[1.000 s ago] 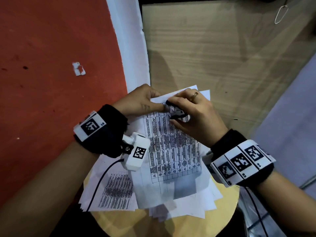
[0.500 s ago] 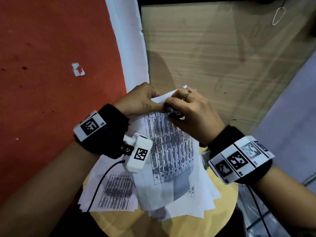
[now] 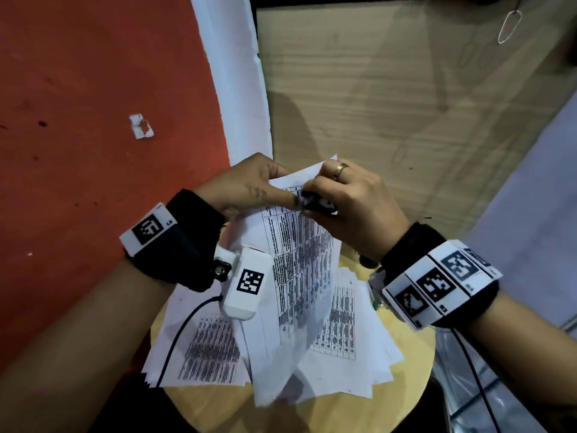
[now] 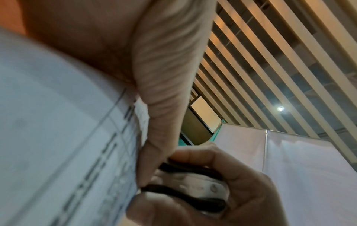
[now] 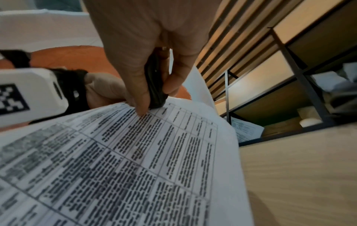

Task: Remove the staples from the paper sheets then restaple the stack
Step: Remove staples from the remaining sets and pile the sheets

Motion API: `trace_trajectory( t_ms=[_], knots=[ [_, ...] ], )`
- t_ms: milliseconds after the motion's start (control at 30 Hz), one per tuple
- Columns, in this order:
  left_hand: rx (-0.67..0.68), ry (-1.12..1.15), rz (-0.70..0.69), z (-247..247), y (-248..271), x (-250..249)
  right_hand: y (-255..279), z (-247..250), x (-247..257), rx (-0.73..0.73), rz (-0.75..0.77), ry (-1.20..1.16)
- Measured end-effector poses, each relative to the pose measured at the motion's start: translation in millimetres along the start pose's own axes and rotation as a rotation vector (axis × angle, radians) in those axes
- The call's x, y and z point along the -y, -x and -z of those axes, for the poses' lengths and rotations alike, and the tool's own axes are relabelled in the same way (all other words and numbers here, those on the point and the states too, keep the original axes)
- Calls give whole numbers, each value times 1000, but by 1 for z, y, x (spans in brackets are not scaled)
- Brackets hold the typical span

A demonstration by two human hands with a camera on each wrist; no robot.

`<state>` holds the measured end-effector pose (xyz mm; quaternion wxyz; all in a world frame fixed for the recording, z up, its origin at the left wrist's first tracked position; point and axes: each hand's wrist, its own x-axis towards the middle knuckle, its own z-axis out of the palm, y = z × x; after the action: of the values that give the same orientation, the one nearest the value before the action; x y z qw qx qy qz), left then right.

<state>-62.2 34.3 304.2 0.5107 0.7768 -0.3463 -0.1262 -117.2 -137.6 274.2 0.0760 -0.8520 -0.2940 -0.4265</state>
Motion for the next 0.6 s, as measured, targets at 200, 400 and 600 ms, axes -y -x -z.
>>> trace_trajectory(
  t_ms=[200, 400, 600],
  knots=[
    [-2, 108, -17, -1, 5, 4, 7, 0, 0, -81, -243, -351],
    [-79, 199, -42, -6, 10, 0, 10, 0, 3, -221, -448, -657],
    [-301, 77, -148, -18, 3, 8, 10, -3, 10, -260, -647, -915]
  ],
)
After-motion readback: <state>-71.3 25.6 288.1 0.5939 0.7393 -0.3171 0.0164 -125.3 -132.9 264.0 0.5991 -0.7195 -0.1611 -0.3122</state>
